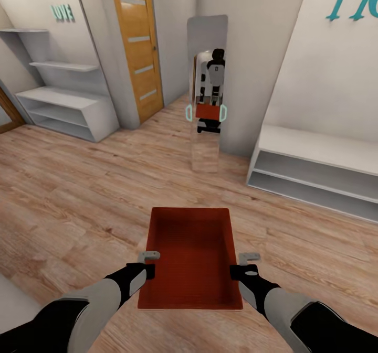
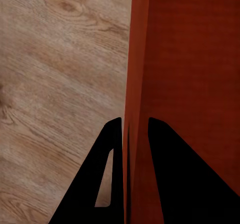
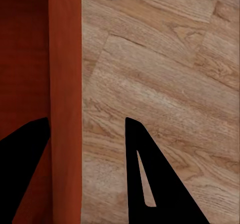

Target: Move the two storage containers from the living room to the garage. In the garage, place one container on the floor and stack the other container on top of it (either order is fine).

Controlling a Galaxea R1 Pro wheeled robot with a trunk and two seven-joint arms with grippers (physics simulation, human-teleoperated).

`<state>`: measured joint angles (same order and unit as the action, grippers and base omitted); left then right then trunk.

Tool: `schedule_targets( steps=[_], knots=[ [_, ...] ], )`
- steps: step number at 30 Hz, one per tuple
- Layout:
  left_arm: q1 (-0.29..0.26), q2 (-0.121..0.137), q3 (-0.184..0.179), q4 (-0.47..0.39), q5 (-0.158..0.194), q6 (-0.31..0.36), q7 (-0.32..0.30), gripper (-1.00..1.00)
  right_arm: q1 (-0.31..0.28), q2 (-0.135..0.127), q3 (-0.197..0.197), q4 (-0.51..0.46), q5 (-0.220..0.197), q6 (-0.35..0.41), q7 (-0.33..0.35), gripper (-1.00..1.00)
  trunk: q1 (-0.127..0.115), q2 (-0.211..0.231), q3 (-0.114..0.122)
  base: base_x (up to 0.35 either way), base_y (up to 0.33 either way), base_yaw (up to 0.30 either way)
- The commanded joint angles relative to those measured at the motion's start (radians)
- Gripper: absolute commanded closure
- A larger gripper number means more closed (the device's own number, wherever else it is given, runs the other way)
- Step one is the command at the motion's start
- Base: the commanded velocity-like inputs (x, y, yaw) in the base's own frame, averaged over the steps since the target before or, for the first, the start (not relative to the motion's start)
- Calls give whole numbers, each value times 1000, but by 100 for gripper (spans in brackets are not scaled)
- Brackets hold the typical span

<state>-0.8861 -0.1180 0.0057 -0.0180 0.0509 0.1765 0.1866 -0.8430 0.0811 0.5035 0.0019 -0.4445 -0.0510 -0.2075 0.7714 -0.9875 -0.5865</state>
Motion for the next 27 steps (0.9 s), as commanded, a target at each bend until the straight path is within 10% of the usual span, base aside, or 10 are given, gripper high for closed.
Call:
schedule_targets(
  steps=[1, 27],
  knots=[
    [0, 0, -13, -2, 0, 6, 7, 100, -1, 0, 7, 1, -11, -4, -4, 100, 1, -1, -1, 322, 0, 0],
    [0, 0, -13, -2, 0, 6, 7, 100, -1, 0, 7, 1, -11, -4, -10, 100, 1, -1, -9, 322, 0, 140]
  ],
)
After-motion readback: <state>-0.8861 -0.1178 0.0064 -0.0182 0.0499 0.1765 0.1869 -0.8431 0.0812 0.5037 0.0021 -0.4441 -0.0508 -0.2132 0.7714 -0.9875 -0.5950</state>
